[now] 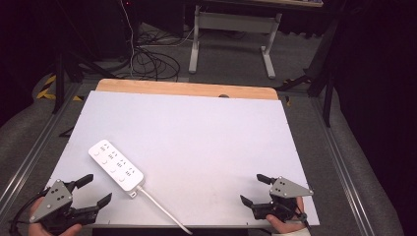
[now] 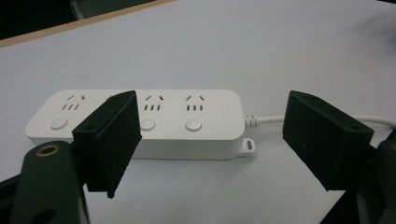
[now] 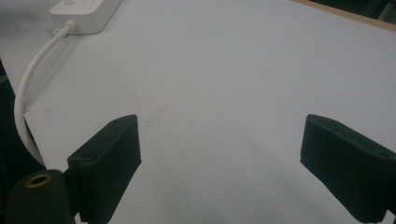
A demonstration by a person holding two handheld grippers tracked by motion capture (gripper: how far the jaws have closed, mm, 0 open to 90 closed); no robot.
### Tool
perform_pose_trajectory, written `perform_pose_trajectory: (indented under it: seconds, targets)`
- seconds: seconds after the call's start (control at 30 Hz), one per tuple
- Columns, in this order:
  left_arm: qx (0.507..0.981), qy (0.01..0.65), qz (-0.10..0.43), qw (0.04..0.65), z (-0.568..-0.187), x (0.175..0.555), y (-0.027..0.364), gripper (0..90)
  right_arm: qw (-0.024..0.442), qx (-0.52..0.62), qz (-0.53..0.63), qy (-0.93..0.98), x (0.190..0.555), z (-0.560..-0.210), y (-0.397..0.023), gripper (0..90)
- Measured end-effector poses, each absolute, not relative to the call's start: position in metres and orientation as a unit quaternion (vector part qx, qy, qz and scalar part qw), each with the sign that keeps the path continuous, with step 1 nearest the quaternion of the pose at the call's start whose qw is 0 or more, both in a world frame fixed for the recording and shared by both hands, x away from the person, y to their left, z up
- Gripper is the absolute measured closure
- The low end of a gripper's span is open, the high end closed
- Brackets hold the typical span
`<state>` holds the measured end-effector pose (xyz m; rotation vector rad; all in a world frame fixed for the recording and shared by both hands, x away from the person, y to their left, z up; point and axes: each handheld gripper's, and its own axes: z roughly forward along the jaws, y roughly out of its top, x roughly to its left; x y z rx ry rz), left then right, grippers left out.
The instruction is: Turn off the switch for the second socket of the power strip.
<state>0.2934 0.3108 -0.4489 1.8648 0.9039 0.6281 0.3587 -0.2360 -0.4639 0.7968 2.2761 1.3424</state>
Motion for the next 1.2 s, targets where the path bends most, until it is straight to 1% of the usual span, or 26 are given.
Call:
perform_pose_trajectory:
  seconds: [0.13,0.57,0.8,1.07,1.2]
  targets:
    - [0.756,0.374,0.253,0.474,-0.448,0.293,0.310,21.1,0.188,0.283,0.478,0.810,0.359,-0.464,-0.236,12.9]
    - [0.758,0.371,0.264,0.466,-0.446,0.292,0.311,21.7,0.187,0.281,0.477,0.811,0.359,-0.465,-0.235,12.9]
    - [0.753,0.382,0.247,0.475,-0.443,0.291,0.310,21.7,0.186,0.282,0.478,0.811,0.359,-0.465,-0.235,12.9]
    - [0.760,0.375,0.257,0.465,-0.441,0.291,0.309,23.8,0.186,0.281,0.478,0.811,0.359,-0.465,-0.234,12.9]
    - [0.759,0.379,0.246,0.468,-0.437,0.290,0.307,23.9,0.184,0.282,0.479,0.810,0.359,-0.465,-0.235,13.0]
